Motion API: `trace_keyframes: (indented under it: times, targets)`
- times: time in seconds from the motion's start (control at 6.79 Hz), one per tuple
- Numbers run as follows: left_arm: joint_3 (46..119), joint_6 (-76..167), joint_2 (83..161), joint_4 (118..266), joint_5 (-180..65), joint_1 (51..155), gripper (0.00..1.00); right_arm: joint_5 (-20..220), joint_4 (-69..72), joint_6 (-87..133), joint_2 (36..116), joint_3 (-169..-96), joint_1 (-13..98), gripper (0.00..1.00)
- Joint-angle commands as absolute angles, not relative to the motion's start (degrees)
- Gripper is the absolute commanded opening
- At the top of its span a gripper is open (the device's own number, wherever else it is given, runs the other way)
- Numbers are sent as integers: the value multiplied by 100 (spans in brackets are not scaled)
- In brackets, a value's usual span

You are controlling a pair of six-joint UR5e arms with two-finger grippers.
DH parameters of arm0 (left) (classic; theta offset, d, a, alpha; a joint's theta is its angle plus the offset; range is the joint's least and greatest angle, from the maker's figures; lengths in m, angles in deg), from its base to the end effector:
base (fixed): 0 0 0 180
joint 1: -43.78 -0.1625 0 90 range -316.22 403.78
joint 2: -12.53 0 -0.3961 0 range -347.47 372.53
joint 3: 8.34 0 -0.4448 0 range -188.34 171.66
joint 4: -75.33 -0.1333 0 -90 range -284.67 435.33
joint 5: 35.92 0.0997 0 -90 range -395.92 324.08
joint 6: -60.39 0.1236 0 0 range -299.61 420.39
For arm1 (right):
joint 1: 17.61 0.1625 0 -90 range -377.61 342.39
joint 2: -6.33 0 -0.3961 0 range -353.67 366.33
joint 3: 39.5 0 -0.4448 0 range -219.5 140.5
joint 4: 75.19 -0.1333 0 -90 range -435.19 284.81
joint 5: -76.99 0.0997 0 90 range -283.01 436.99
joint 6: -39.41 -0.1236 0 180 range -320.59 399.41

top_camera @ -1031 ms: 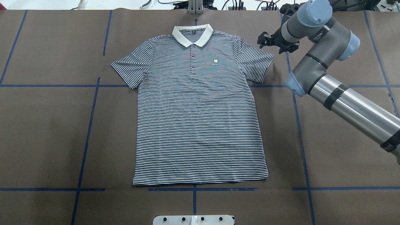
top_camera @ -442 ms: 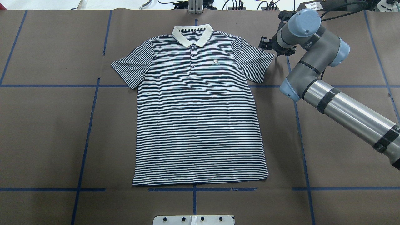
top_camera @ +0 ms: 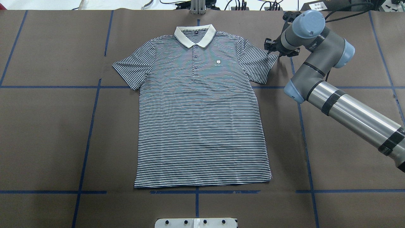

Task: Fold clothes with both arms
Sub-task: 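Move the right gripper over the shirt's shoulder and sleeve nearest it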

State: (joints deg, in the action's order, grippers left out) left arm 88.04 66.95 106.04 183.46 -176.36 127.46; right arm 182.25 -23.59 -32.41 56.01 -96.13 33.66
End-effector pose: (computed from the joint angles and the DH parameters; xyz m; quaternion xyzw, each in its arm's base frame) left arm 0.0269 -0.5880 0.5041 0.2199 0.4130 0.2010 0.8607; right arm -0.4549 -0.7283 0.4236 0.1170 -0.3838 0.2114 0.8912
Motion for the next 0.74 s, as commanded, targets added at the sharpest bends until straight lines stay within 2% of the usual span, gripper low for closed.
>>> trace_keyframes:
  times: [0.0,0.29,0.59]
  targets:
    - [8860,6672,10604,18362,-17645,12737,100,18246,-2351,-3248,5617,-9697,3354,0]
    - [8974,6655,10604,18326,-17934,12737,100,18333,-2290,-3484,5547,-10153,3197,0]
    - [9018,6655,10604,18335,-17962,12745,100,18316,-2070,-3873,5309,-10278,2976,0]
